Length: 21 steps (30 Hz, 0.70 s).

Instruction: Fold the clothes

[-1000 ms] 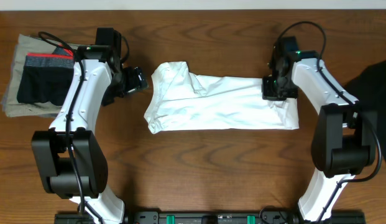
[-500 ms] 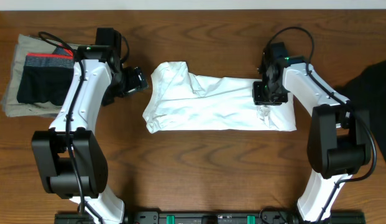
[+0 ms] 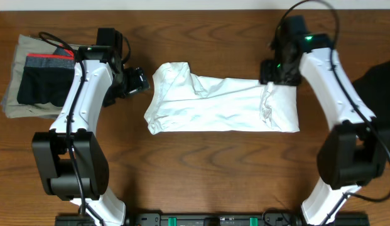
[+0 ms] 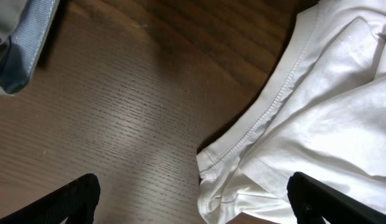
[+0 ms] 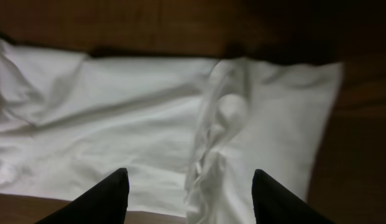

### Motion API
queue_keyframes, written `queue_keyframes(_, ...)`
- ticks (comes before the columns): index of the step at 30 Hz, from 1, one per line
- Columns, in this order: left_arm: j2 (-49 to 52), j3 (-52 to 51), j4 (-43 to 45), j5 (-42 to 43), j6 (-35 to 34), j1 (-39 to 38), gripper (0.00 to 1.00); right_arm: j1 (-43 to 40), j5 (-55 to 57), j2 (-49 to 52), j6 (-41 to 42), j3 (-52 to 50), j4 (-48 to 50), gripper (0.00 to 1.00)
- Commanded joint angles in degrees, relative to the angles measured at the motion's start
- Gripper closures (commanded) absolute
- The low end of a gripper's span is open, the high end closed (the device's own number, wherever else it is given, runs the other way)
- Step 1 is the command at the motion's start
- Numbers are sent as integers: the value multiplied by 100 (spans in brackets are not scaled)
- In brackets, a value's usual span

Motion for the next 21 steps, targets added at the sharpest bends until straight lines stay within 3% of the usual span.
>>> queue_keyframes(1, -52, 63, -35, -28, 35, 7, 2, -393, 42, 15, 0, 7, -35, 40)
queue_keyframes(10, -52, 63, -35, -28, 35, 7, 2, -614, -713, 485, -131, -654, 540, 49)
queue_keyframes(21, -52, 63, -63, -28, 35, 7, 2, -492, -916, 562, -59, -1193, 1272, 45)
